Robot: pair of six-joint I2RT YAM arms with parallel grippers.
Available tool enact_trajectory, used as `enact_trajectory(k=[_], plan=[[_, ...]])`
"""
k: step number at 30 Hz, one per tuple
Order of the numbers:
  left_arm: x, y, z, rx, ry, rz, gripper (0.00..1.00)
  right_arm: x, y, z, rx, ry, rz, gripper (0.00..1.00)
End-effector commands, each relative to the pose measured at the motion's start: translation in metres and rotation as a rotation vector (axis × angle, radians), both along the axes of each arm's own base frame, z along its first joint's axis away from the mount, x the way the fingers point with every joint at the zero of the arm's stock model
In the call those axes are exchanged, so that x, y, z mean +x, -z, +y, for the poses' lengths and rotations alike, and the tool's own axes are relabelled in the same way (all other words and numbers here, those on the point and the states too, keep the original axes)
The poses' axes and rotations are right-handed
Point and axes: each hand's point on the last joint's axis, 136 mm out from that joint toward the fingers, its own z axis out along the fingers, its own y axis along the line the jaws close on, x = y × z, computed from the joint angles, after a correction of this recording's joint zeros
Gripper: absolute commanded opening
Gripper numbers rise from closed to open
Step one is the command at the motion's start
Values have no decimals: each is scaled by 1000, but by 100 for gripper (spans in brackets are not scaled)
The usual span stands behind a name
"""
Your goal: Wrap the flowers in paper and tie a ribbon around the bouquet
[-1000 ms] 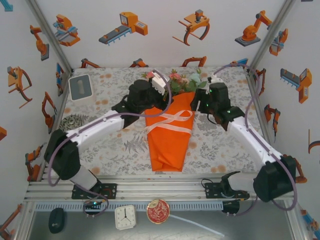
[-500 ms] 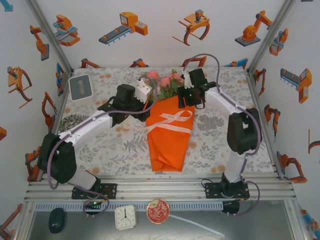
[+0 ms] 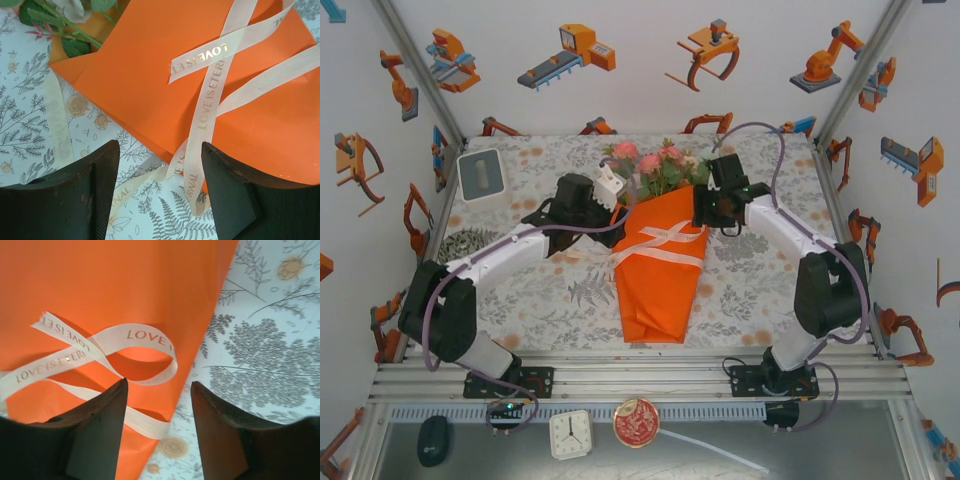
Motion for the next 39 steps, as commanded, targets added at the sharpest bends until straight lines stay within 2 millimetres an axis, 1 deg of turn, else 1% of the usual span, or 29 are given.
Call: enact_trajectory(k=[1, 3, 6, 7, 8, 10, 11, 12, 13, 16, 17, 21, 24, 25, 29, 32, 34, 36, 39], plan=[[6, -2, -8, 19, 34, -12, 61, 0, 6, 14, 153, 95, 34, 47], [5, -1, -13, 4, 58, -7, 60, -1, 13, 21, 195, 113, 57, 48], [0, -3, -20, -27, 100, -1, 60, 1, 27, 17, 161, 146, 81, 47], [-3, -4, -23, -32, 115, -1, 60, 2, 28, 15, 152, 148, 85, 45], [-6, -4, -25, -33, 132, -3, 59, 2, 29, 15, 146, 149, 86, 40], [-11, -3, -29, -31, 159, -15, 59, 3, 20, 14, 144, 139, 61, 20], [-14, -3, -32, -34, 180, -19, 59, 4, 12, 13, 140, 133, 38, 10], [-17, -4, -36, -40, 204, -23, 59, 4, 3, 12, 138, 127, 16, 2], [-20, -5, -39, -47, 227, -24, 59, 5, -7, 13, 144, 116, -9, 0], [-32, -7, -57, -69, 324, -44, 59, 4, -39, 19, 184, 68, -70, 0], [-36, -5, -64, -63, 353, -49, 59, 4, -50, 20, 196, 59, -92, 0], [-43, 5, -82, -18, 427, -62, 59, 4, -89, 14, 168, 31, -192, 0], [-44, 11, -91, -8, 458, -66, 57, 6, -113, 5, 93, -8, -290, 0], [-44, 13, -92, -9, 462, -64, 57, 7, -117, 5, 73, -30, -316, 0], [-45, 23, -101, -17, 488, -38, 52, 15, -126, 6, 9, -97, -385, 0], [-44, 32, -106, -15, 499, -15, 47, 22, -126, 10, -16, -134, -400, 0], [-41, 38, -108, -13, 493, -11, 46, 28, -125, 12, -39, -152, -423, 0], [-37, 42, -109, -5, 477, -20, 46, 35, -125, 14, -64, -176, -442, 0], [-22, 50, -104, 47, 413, -53, 46, 42, -129, 17, -123, -241, -462, 0]])
